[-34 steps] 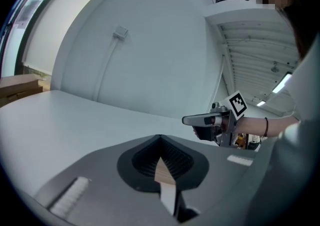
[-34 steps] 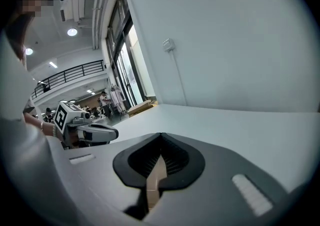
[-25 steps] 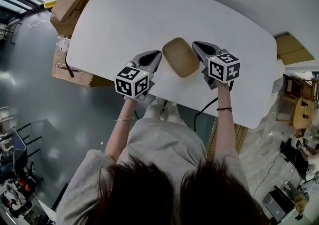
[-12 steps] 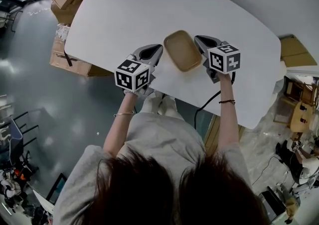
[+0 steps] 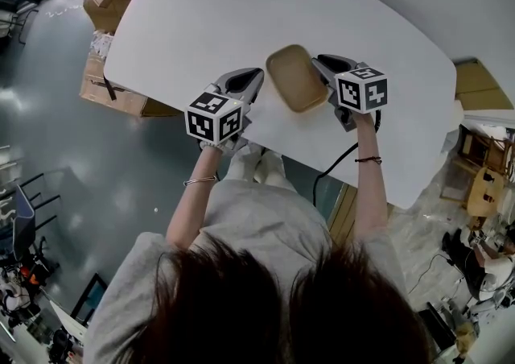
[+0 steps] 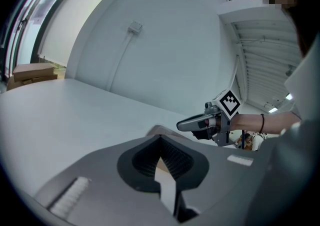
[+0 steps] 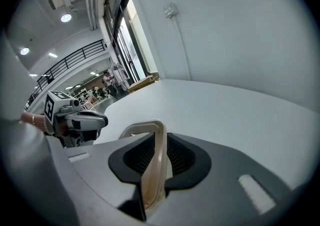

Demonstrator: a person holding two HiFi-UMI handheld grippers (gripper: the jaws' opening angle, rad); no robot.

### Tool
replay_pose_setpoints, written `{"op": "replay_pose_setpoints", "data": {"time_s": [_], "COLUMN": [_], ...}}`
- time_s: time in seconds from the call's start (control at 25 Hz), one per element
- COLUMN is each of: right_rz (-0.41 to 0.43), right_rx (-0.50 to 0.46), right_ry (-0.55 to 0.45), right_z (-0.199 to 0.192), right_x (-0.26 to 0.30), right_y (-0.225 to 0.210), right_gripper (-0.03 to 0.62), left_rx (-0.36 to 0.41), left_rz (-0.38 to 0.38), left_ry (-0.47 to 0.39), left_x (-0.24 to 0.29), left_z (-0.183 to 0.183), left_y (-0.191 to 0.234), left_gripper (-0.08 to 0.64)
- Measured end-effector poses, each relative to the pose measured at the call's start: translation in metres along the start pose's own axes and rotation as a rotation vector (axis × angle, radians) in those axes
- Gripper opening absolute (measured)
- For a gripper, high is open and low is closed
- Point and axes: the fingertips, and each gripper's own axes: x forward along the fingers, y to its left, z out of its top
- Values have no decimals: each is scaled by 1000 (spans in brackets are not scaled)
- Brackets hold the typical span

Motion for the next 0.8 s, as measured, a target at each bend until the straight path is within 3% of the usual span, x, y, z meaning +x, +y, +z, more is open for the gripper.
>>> {"op": "replay_pose_setpoints", "data": {"time_s": [0.64, 0.8], "right_rz": [4, -4], "right_rx": [52, 67], "right_ry": [35, 39], "right_z": [-11, -13], "right_x": [7, 8], "right_y": [-4, -6], "right_gripper": [113, 77], "left_rx": [-18, -20], "left_rz": [10, 11], "left_ry": [6, 9], "left_x": [-1, -1], "left_z": [-6, -8], "left_y": [3, 3], "left_gripper": [-11, -9]}}
